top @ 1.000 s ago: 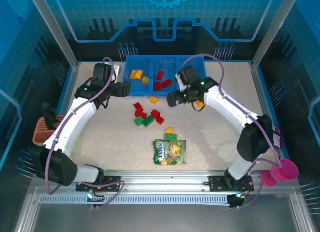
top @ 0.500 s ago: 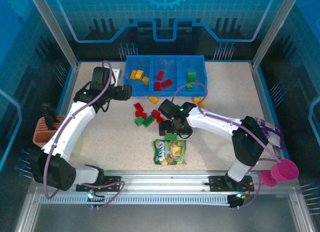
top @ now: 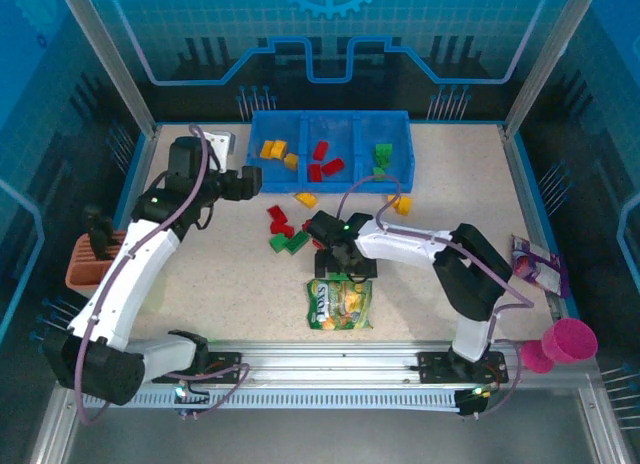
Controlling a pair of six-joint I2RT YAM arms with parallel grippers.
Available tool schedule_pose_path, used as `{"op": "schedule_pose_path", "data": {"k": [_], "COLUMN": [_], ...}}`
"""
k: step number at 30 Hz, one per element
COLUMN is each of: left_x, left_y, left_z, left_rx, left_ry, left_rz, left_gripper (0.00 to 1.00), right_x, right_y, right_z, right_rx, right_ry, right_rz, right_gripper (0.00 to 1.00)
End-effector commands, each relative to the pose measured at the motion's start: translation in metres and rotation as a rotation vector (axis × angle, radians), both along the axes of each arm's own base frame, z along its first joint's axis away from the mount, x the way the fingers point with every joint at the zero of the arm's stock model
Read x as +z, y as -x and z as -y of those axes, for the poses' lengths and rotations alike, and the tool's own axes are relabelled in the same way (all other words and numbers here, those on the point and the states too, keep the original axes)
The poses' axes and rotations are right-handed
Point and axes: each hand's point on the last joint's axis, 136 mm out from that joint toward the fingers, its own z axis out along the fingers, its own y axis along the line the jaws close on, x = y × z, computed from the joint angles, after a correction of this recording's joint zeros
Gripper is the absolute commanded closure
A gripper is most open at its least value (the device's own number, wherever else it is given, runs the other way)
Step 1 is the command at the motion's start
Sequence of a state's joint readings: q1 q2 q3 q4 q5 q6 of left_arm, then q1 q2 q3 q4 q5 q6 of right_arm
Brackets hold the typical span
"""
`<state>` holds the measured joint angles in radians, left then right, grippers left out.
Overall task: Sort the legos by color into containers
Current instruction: Pick up the lego from the bottom-center of the table, then place the lego in the container.
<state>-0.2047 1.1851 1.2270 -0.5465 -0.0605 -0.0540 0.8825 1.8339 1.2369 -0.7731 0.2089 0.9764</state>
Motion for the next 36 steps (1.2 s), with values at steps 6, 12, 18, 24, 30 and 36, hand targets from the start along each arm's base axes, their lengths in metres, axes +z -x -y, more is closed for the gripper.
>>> {"op": "schedule_pose_path", "data": {"k": [6,12,18,24,30,36], "left_x": [0.014,0.015,0.014,0.012,0.010,0.012], "left_y": [0.010,0.010,0.010,0.009,0.008,0.008], "left_z": [-0.002,-0.003,-0.004,-0.008,-0.009,-0.010], "left_rx": [0.001,0.004,0.007,0.017,0.018,0.019], "left_ry": [0.026,0.021,0.014,-0.006,-0.014,-0.025], "left_rz": [0.052,0.058,0.059,0.057,0.051,0.059], "left_gripper": [0.08,0.07,0.07,0.07,0.07,0.06], "right_x": [-0.025,-0.031,-0.020,0.041,0.102,0.137], "right_y": [0.013,0.012,0.013,0.013,-0.025,-0.110], "right_z": [0.003,-0.002,-0.001,0.019,0.040,0.062], "right_rx": [0.038,0.065,0.100,0.176,0.232,0.235], "right_ry": [0.090,0.095,0.100,0.136,0.144,0.176], "right_rz": [-0.050,-0.072,-0.068,-0.014,0.129,0.304], "right_gripper": [0.07,0.33,0.50,0.54,0.52,0.53]}}
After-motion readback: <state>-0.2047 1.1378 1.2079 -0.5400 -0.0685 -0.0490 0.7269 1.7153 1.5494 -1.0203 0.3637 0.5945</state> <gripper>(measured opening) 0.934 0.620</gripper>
